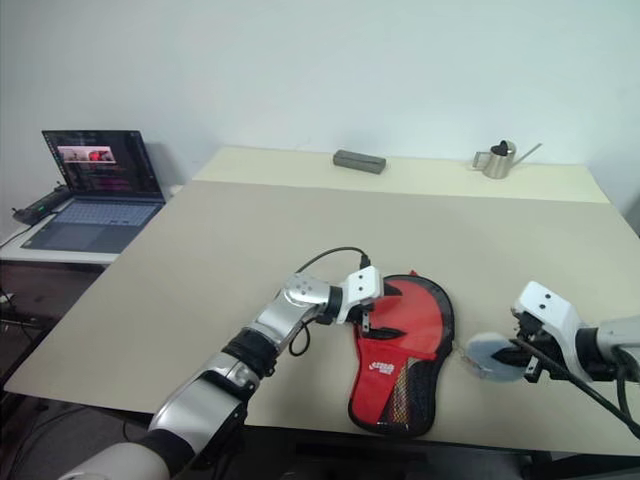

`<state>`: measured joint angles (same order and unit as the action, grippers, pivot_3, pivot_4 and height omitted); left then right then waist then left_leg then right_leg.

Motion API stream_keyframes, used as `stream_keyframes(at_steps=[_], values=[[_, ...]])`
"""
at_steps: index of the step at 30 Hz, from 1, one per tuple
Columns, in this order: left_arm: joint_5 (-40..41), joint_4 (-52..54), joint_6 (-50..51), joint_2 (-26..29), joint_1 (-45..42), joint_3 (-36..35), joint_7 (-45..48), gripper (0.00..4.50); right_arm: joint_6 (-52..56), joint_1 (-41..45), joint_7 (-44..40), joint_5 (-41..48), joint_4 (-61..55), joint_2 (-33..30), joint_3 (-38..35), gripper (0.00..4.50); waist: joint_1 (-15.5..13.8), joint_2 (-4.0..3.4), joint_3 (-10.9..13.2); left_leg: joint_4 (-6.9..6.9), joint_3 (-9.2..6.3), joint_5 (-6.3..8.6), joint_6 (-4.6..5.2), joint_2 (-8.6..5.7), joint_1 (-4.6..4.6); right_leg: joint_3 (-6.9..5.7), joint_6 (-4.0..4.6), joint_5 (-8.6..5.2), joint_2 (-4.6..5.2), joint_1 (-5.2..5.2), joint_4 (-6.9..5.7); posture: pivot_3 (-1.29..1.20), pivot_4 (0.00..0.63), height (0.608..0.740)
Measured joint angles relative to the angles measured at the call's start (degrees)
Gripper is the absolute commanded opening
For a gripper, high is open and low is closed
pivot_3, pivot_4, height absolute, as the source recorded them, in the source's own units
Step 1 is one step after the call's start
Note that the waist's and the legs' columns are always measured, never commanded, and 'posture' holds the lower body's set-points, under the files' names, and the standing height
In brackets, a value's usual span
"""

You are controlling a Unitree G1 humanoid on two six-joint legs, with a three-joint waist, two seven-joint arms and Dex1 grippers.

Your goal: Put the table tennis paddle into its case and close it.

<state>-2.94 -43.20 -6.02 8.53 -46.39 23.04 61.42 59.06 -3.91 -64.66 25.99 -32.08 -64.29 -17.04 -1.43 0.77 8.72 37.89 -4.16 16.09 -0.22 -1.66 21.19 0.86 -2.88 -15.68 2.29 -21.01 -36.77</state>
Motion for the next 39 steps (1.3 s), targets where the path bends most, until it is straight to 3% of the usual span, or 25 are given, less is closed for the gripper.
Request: stream_keyframes(at_steps=[10,18,28,39], values=[[0.0,-0.1,-0.7,-1.4,-0.2,0.6,0.5,4.5,0.1,-13.9,-2.8,6.2,-10.3,-1.6,-10.7,0.01,-0.9,-0.01,0.0,0.0,-0.42,0.0,0.0,-0.29,0.48,-0.23,-0.13,-0.1,0.06,-0.16,0.08,0.0,0.15,0.74],[0.0,-0.1,-0.9,-2.3,-0.5,1.7,0.4,4.5,-2.6,-21.9,-3.0,7.0,-14.7,-1.5,-13.7,0.0,-1.6,0.05,0.0,0.0,-0.52,0.12,0.2,-0.74,0.56,-0.38,-0.42,-0.28,0.73,-0.15,0.07,0.0,0.15,0.74],[0.0,-0.5,-1.0,-2.3,-0.6,1.9,0.1,4.5,-5.1,-30.5,-4.2,10.8,-20.8,-0.9,-10.2,0.0,-1.5,0.21,0.0,0.03,-0.58,0.14,0.23,-0.76,0.54,-0.48,-0.44,-0.36,0.77,-0.09,0.04,0.0,0.15,0.74],[0.0,-1.5,-1.0,-2.3,-1.0,2.4,-0.5,4.5,-7.9,-33.2,-2.8,11.3,-24.0,-0.6,-10.2,0.0,-1.5,0.62,-0.3,0.03,-0.61,0.14,0.22,-0.7,0.4,-0.47,-0.43,-0.39,0.79,0.04,0.08,0.0,0.15,0.74]])
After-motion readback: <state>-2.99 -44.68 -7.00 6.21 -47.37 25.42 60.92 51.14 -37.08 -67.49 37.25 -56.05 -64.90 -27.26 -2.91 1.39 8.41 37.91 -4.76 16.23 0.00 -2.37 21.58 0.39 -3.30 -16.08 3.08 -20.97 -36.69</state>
